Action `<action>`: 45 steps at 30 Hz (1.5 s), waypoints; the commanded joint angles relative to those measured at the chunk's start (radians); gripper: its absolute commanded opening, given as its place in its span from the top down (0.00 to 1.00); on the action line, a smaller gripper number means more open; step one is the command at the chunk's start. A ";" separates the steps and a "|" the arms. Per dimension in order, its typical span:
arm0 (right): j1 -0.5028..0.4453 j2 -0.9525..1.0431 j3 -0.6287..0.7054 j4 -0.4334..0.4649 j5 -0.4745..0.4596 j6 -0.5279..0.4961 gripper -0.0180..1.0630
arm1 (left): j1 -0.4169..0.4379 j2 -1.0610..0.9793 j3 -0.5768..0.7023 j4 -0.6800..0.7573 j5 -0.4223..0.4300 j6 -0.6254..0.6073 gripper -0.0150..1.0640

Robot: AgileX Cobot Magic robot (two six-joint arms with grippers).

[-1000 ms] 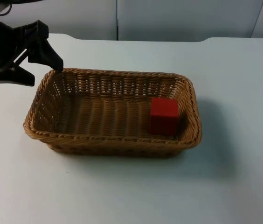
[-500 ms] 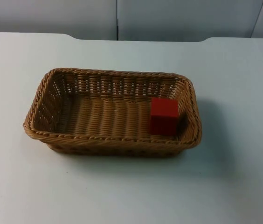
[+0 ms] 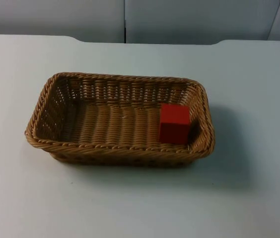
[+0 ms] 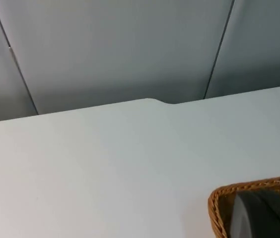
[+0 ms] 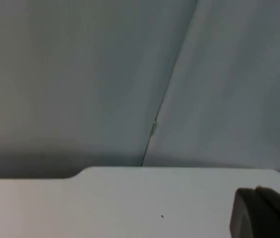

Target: Pick up the basket with the left hand and place the cube into the basket with the right hand.

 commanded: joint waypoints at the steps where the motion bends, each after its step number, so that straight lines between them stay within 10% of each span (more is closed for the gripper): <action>1: -0.004 -0.054 -0.004 -0.006 0.009 -0.008 0.99 | 0.003 -0.044 -0.001 0.029 0.045 -0.031 0.99; 10: -0.004 -0.388 0.091 -0.012 0.009 0.004 0.99 | 0.003 -0.291 0.001 0.152 0.145 -0.125 0.99; 24: -0.004 -1.108 0.794 -0.195 0.009 0.268 0.99 | 0.003 -0.641 0.339 0.171 0.205 -0.220 0.99; 45: -0.004 -1.557 1.420 -0.042 0.006 0.168 0.99 | -0.031 -1.084 0.533 0.194 0.331 -0.154 0.99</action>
